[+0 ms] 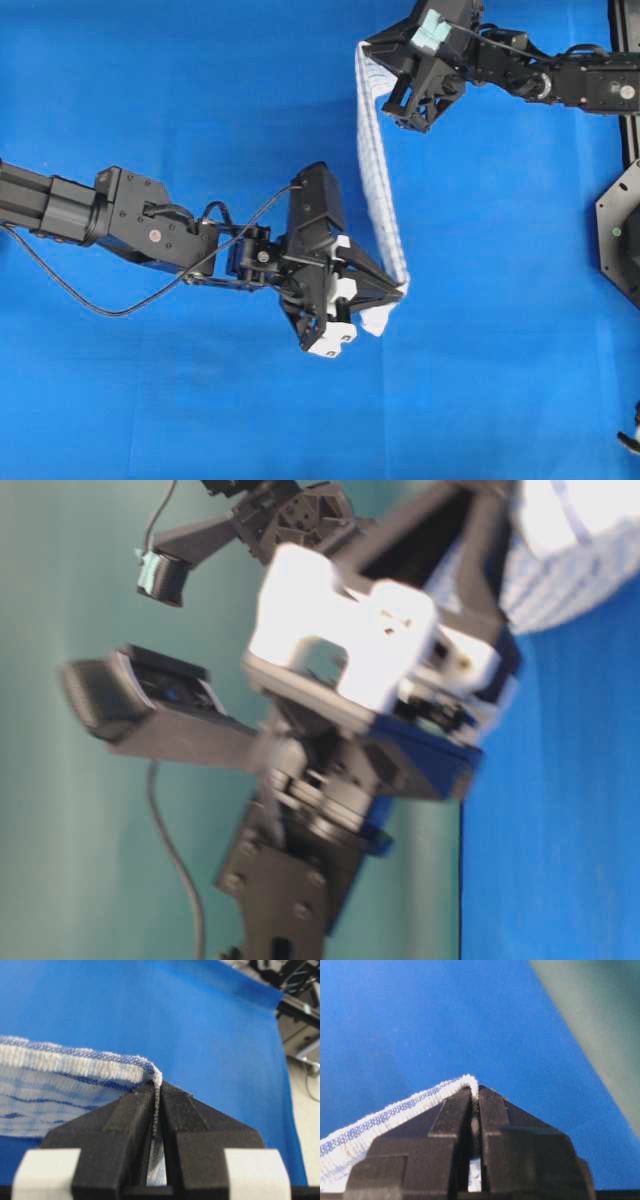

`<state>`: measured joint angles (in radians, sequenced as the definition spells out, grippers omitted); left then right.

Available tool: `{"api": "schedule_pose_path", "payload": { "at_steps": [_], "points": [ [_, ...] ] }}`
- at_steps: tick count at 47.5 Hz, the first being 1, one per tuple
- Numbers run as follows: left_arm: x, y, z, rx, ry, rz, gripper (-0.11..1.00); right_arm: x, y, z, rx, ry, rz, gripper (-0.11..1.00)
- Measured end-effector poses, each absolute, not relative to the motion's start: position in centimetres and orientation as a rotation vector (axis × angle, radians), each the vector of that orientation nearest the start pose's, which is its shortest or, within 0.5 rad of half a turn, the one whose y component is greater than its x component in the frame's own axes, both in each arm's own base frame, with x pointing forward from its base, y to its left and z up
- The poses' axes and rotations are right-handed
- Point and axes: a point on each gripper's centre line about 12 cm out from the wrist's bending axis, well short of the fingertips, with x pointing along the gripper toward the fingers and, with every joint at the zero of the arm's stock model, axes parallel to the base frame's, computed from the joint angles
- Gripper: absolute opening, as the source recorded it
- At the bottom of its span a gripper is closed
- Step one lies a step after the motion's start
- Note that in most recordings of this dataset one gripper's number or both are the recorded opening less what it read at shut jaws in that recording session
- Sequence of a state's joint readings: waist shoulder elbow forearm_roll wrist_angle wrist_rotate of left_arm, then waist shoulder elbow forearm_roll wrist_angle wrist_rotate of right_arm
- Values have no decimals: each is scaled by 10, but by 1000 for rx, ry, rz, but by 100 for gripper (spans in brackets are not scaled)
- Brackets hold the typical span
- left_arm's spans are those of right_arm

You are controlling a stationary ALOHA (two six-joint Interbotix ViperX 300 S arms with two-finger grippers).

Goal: Fold the blue towel.
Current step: 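Lift the folded strip and rotate it to lie vertically, then lay the strip down and open both grippers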

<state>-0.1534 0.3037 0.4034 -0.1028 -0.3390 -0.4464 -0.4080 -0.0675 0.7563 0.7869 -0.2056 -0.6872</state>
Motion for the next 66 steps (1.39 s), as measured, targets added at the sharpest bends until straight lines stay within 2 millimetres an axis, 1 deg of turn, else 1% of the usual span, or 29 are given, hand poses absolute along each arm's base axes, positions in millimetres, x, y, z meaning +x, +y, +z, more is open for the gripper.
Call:
{"api": "schedule_pose_path", "payload": {
  "at_steps": [6, 14, 18, 22, 27, 31, 35, 36, 38, 40, 43, 47, 50, 52, 57, 62, 66],
  "points": [
    [471, -69, 146, -540, 402, 12, 2, 341, -167, 172, 161, 536, -567, -4],
    [459, -68, 135, -573, 390, 36, 3, 354, -172, 166, 162, 548, -561, -4],
    [452, -67, 130, -582, 395, 47, 7, 359, -174, 165, 168, 552, -557, -4],
    [446, -68, 128, -596, 401, 57, 20, 368, -176, 162, 176, 564, -543, -4],
    [440, -69, 126, -602, 411, 61, 42, 377, -177, 157, 187, 586, -521, -4],
    [436, -70, 125, -604, 419, 62, 60, 382, -178, 152, 195, 604, -507, 0],
    [432, -72, 123, -603, 429, 61, 73, 388, -179, 149, 197, 611, -498, 9],
    [430, -72, 123, -601, 433, 60, 75, 389, -179, 149, 199, 611, -497, 13],
    [426, -73, 121, -601, 449, 61, 80, 390, -179, 149, 199, 610, -496, 24],
    [421, -73, 119, -606, 467, 66, 81, 392, -179, 150, 198, 607, -495, 34],
    [412, -73, 119, -615, 494, 70, 82, 392, -179, 150, 196, 603, -495, 54],
    [397, -71, 122, -620, 537, 78, 82, 393, -179, 151, 195, 599, -499, 78],
    [383, -69, 131, -623, 565, 78, 82, 393, -180, 151, 190, 594, -503, 92],
    [376, -69, 137, -625, 571, 75, 82, 393, -180, 152, 188, 593, -505, 94],
    [359, -67, 152, -629, 574, 64, 82, 392, -180, 155, 179, 585, -503, 88],
    [346, -63, 168, -619, 545, 50, 82, 389, -178, 168, 159, 559, -497, 89],
    [341, -56, 173, -607, 528, 57, 82, 383, -175, 180, 147, 537, -493, 89]
  ]
}}
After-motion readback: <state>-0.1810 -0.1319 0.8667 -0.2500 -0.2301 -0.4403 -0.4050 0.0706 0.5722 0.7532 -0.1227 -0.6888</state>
